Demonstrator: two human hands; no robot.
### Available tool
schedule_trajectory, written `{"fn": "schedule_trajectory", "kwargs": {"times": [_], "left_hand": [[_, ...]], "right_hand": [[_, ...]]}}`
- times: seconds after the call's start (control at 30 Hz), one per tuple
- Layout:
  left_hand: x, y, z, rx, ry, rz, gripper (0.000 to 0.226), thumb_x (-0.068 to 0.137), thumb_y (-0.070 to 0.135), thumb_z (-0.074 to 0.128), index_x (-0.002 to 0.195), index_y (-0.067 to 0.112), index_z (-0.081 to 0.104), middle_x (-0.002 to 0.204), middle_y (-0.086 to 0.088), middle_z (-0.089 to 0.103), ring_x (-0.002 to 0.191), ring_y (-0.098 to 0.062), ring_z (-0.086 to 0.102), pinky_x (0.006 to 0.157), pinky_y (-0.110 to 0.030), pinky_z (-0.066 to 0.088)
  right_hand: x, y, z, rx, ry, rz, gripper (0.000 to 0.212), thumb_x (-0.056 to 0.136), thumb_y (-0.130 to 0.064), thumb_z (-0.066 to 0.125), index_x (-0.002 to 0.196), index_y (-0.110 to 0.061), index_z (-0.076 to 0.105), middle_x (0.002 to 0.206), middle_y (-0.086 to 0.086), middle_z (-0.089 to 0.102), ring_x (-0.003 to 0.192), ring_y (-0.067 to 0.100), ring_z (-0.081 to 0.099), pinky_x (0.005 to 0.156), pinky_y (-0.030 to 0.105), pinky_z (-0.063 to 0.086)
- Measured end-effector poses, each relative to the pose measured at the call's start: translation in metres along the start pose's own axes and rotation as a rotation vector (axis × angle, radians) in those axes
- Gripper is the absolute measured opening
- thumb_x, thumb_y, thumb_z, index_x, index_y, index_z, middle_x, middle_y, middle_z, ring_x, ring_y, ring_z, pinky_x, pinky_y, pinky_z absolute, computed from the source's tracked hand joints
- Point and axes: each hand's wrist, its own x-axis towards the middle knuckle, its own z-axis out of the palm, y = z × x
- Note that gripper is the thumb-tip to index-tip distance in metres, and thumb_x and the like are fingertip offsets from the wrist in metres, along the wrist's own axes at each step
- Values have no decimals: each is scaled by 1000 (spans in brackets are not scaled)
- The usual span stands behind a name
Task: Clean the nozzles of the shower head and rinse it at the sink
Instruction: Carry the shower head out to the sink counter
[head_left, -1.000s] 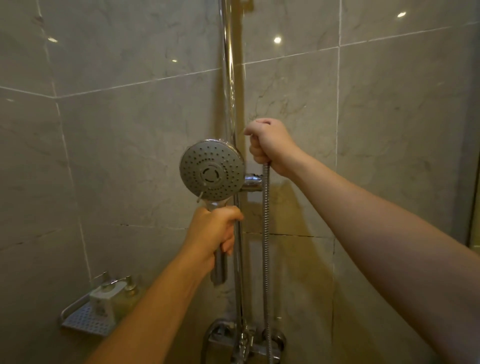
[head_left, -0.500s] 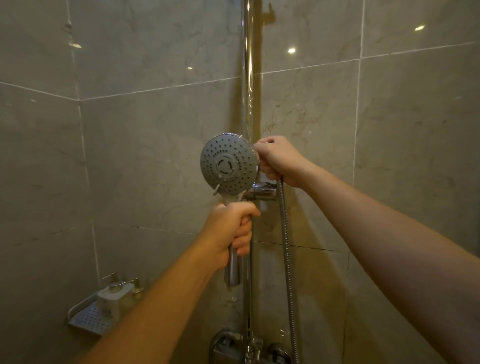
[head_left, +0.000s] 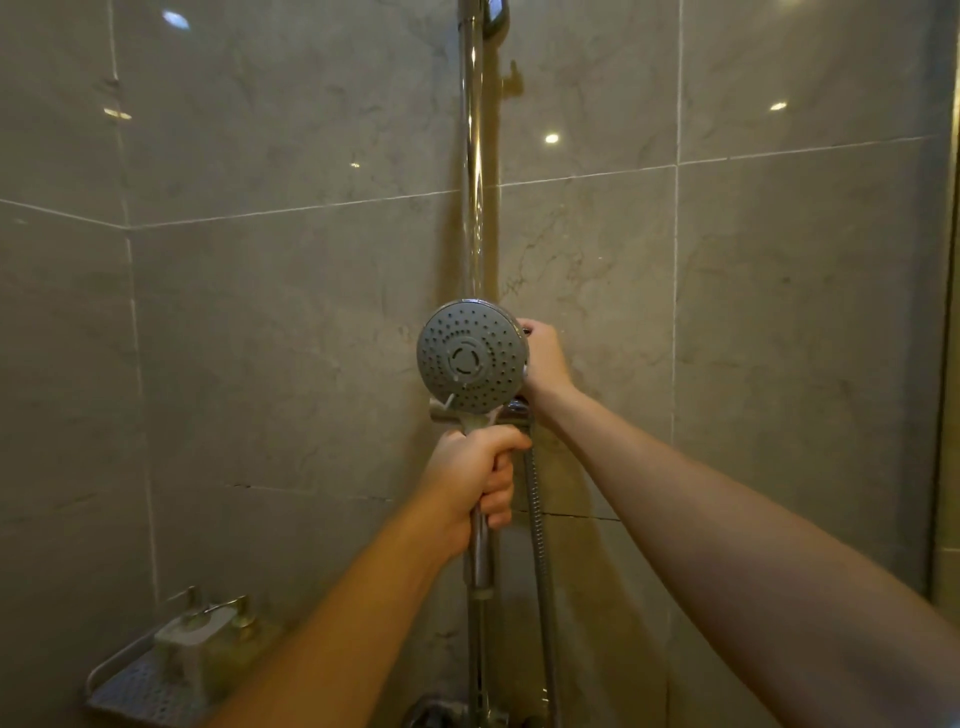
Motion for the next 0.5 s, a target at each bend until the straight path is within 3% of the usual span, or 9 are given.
{"fn": "schedule_trajectory", "kwargs": {"times": [0.2,0.3,0.37,0.5], "left_hand": [[2,-7,-1,-6,3,10,45,88,13,63,50,19,40,42,0,26,31,-15,24,38,-21,24],[1,-11,-6,-25,8,7,45,88,13,64,50,19,40,42,1,26,30,-14,25,36,-21,26],[-2,-12,-10,-35,19,12,45,88,13,65,51,19,40,43,0,27,31,-14,26,36,-21,26],[-7,-15,-17,-45,55,16,44,89,12,64,53,17,40,43,-1,27,30,-15,26,36,-20,26]], "right_hand": [[-4,9,6,-28,26,-8,9,94,-4,52,88,-8,58,81,14,52,75,22,45,69,39,39],[-6,17,6,-120,0,-9,9,93,-8,57,84,-5,58,78,15,53,71,22,46,62,38,40],[-9,28,8,-252,11,-11,21,91,-11,61,80,6,54,74,16,57,65,28,48,57,39,44],[-19,35,13,-290,148,-10,27,96,-17,53,70,-13,46,65,3,49,58,16,41,55,35,36]]}}
